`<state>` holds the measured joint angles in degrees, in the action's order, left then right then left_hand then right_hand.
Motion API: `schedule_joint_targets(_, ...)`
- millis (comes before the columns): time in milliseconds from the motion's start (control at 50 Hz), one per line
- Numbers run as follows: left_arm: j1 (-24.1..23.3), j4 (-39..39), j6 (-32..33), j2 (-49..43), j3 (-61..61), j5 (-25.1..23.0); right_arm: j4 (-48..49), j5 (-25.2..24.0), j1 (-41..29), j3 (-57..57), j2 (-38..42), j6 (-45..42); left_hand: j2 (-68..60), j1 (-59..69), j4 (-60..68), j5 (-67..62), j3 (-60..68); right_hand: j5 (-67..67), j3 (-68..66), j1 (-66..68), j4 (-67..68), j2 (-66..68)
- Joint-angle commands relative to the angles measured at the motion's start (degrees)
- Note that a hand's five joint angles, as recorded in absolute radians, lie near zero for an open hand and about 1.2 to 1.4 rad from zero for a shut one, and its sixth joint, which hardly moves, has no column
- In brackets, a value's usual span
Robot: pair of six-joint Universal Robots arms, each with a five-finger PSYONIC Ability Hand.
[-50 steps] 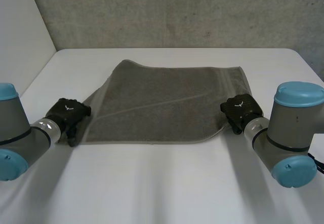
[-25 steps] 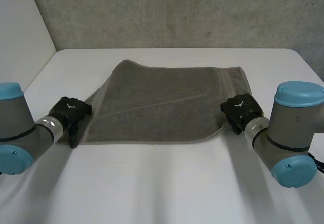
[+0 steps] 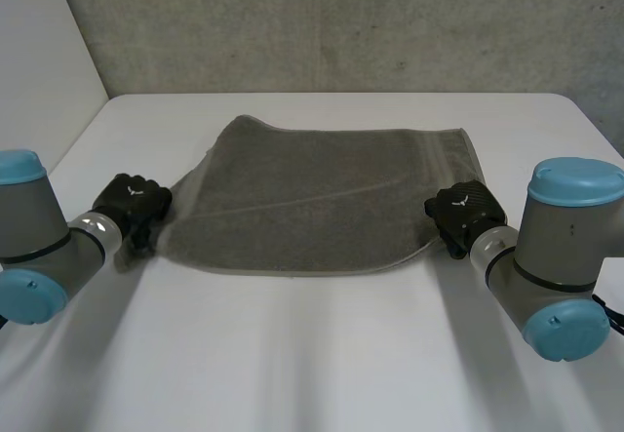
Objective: Fold the towel.
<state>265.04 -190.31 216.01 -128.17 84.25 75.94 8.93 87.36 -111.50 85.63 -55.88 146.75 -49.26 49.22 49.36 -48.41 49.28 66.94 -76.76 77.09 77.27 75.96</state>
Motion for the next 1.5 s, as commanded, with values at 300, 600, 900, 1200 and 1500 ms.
schedule_joint_targets(300,-0.05,-0.50,-2.79,8.18,5.13,0.09,-2.77,0.18,3.39,-1.78,-3.71,0.02,-30.74,30.78,30.64,-21.59,30.72,3.06,-3.24,2.91,2.73,4.04)
schedule_joint_targets(600,-0.14,-0.24,-13.06,38.84,8.39,0.52,-16.91,-4.48,8.22,-12.31,-30.23,0.11,-30.74,30.78,30.64,-21.59,30.72,3.06,-3.24,2.91,2.73,4.04)
schedule_joint_targets(900,-0.84,6.96,-16.06,33.10,0.14,4.12,-31.60,-4.75,11.31,-23.05,-23.33,-8.57,-30.74,30.78,30.64,-21.59,30.72,3.06,-3.24,2.91,2.73,4.04)
schedule_joint_targets(1200,-3.48,6.97,-12.02,10.66,-23.95,6.68,-13.67,-2.46,5.50,-37.47,-5.29,-10.79,-30.74,30.78,30.64,-21.59,30.72,3.06,-3.24,2.91,2.73,4.04)
schedule_joint_targets(1500,-4.19,-0.15,-20.98,16.72,-21.49,11.95,-7.08,-4.92,5.59,-31.93,-10.30,-10.96,-30.74,30.78,30.64,-21.59,30.72,3.06,-3.24,2.91,2.73,4.04)
